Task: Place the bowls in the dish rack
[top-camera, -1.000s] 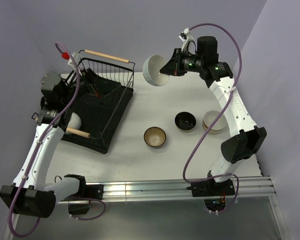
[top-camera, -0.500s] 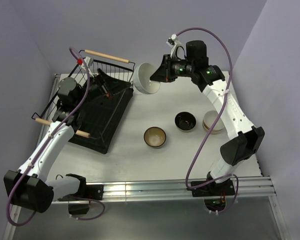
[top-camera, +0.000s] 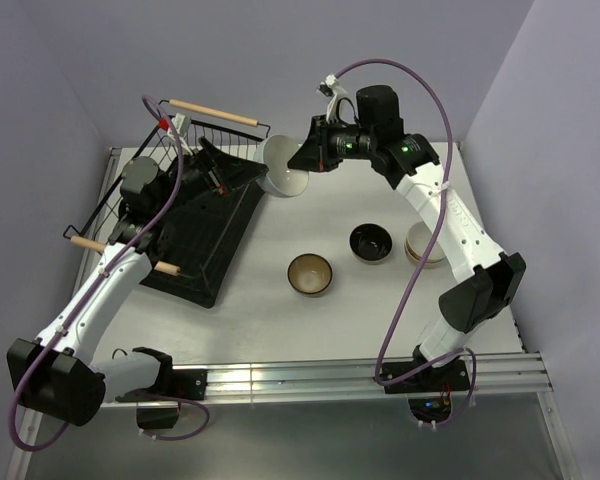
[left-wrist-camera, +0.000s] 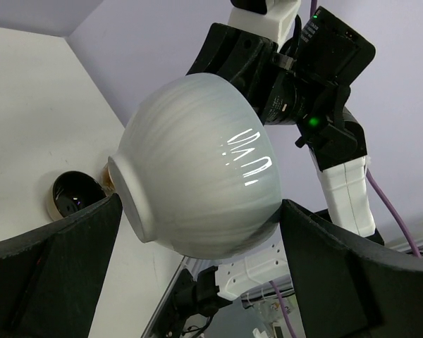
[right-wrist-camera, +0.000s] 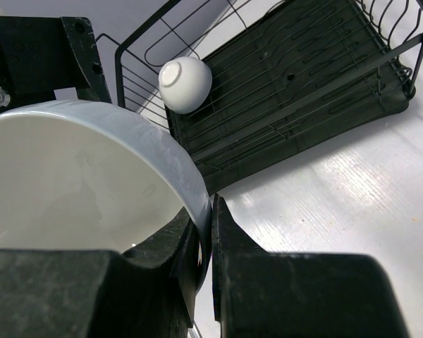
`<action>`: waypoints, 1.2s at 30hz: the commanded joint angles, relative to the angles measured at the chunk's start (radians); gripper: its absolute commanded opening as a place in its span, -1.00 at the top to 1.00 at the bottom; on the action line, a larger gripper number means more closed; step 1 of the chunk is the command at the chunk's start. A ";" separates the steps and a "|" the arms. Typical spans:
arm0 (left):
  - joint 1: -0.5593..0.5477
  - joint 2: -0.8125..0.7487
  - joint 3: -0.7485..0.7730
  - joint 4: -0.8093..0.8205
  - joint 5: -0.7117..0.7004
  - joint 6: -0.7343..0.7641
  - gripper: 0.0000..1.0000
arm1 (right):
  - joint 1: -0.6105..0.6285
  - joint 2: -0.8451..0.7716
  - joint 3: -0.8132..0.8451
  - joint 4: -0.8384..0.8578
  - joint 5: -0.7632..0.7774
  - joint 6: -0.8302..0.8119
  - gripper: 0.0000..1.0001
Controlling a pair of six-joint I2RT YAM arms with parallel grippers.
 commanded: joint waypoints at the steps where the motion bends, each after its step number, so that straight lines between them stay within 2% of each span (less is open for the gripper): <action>1: -0.009 -0.019 0.007 0.012 -0.023 0.006 -0.99 | 0.013 -0.027 0.026 0.061 0.004 -0.002 1.00; 11: -0.026 -0.028 0.017 -0.003 -0.017 0.018 -0.99 | 0.031 0.004 0.060 0.010 0.146 -0.040 1.00; 20: -0.038 -0.017 0.044 -0.034 -0.023 0.050 -0.83 | 0.060 0.013 0.086 -0.017 0.210 -0.065 1.00; 23: -0.041 -0.011 0.056 -0.057 -0.034 0.070 -0.65 | 0.069 0.016 0.092 -0.024 0.219 -0.069 1.00; 25: -0.041 -0.010 0.063 -0.077 -0.048 0.084 -0.39 | 0.072 0.018 0.092 -0.024 0.219 -0.069 1.00; 26: -0.040 -0.010 0.063 -0.080 -0.052 0.086 -0.19 | 0.074 0.018 0.094 -0.024 0.219 -0.068 1.00; 28: -0.040 -0.010 0.061 -0.078 -0.051 0.086 0.05 | 0.075 0.019 0.095 -0.024 0.216 -0.069 1.00; 29: -0.040 -0.010 0.057 -0.078 -0.049 0.081 0.29 | 0.075 0.019 0.095 -0.024 0.215 -0.065 1.00; 34: -0.027 -0.010 0.049 -0.075 -0.049 0.064 0.99 | 0.075 0.030 0.102 -0.024 0.199 -0.056 1.00; 35: -0.020 -0.010 0.049 -0.075 -0.051 0.060 1.00 | 0.075 0.033 0.103 -0.027 0.199 -0.056 0.98; 36: -0.015 -0.010 0.049 -0.077 -0.049 0.054 1.00 | 0.074 0.036 0.108 -0.028 0.199 -0.054 0.82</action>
